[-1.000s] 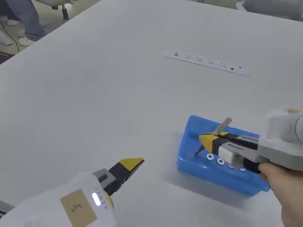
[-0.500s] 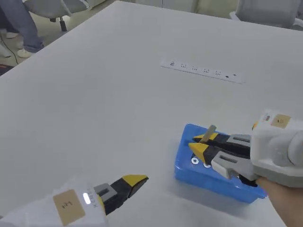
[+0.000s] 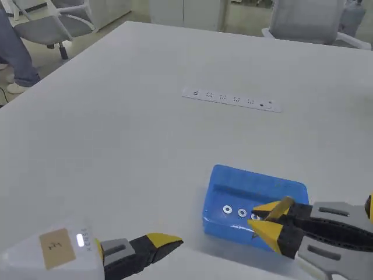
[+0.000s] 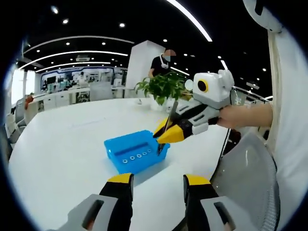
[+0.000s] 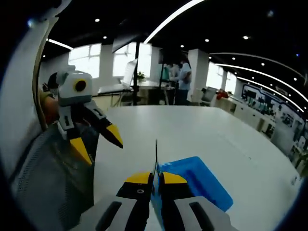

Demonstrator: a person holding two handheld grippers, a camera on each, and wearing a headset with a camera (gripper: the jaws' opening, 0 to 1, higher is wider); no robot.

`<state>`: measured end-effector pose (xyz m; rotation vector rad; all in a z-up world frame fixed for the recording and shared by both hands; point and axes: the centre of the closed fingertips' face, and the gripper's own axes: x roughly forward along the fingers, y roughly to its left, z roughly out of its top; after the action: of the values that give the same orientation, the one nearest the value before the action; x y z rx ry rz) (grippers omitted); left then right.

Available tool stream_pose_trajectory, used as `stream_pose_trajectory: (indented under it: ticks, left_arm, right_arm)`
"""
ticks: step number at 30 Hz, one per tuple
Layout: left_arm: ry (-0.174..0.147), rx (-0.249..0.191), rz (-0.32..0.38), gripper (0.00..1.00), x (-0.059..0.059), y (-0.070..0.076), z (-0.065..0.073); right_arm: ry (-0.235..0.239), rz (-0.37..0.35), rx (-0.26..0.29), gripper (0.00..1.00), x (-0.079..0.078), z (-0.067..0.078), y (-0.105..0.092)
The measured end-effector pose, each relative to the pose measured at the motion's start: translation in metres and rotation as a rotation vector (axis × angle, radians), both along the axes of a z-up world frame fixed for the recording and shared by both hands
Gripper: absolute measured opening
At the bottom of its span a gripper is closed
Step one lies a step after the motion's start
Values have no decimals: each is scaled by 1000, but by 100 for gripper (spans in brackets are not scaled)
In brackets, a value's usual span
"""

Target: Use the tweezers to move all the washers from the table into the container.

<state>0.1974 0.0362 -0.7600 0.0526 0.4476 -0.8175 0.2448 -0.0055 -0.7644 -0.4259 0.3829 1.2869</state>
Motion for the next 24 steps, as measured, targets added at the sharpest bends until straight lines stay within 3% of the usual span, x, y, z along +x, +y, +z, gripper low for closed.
stream_pose_trajectory:
  ticks: [4, 6, 8, 12, 18, 22, 24]
  left_arm:
    - [-38, 35, -89, 33, -1, -13, 9]
    - [-50, 30, -123, 29, -2, -21, 14]
    - [-56, 46, -168, 25, -5, -29, 15]
    - [-52, 16, -242, 17, -13, -43, 22]
    - [-46, 27, -377, 6, -29, -56, 26]
    - [-35, 31, -418, 0, -32, -61, 28]
    - [-46, 90, -455, 0, -34, -62, 23]
  right_arm:
    - [43, 88, -75, 3, -28, -17, -5]
    - [62, 126, -103, 3, -40, -24, -6]
    - [100, 148, -84, 3, -51, -26, -3]
    - [86, 242, -139, 3, -71, -36, -1]
    - [69, 291, -180, 3, -82, -42, 3]
    - [47, 317, -214, 3, -84, -45, 3]
    - [37, 321, -226, 3, -83, -46, 1]
